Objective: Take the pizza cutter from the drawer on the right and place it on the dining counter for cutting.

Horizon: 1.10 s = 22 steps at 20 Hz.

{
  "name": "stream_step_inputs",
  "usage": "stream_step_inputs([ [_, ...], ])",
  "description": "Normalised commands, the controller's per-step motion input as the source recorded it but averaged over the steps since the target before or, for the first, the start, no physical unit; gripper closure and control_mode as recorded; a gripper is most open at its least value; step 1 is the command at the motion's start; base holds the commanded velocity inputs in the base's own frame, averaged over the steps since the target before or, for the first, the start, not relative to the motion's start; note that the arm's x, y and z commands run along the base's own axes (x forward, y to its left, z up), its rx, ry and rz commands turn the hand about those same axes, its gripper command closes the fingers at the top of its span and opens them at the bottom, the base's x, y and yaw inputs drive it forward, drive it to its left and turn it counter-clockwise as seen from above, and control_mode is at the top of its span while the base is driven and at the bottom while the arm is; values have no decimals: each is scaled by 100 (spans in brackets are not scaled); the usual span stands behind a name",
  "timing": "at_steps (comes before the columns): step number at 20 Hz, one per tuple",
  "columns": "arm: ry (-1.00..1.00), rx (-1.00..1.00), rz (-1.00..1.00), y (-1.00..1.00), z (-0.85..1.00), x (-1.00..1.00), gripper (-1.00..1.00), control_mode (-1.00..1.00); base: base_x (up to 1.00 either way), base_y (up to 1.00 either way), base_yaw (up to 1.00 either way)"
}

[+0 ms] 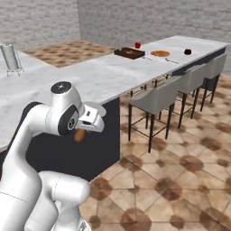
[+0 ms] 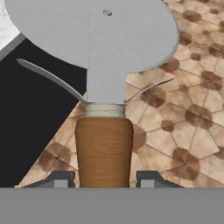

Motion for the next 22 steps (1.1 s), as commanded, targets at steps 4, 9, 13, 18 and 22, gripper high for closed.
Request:
stream_step_inputs([
  [4, 0, 0, 0, 0, 0, 0, 100, 100, 86, -100, -15],
  [9, 0, 0, 0, 0, 0, 0, 100, 100, 91, -100, -5],
  [13, 0, 0, 0, 0, 0, 0, 100, 100, 96, -100, 0],
  [18, 0, 0, 0, 0, 0, 0, 100, 100, 97, -100, 0],
  [22, 0, 0, 0, 0, 0, 0, 100, 100, 96, -100, 0],
])
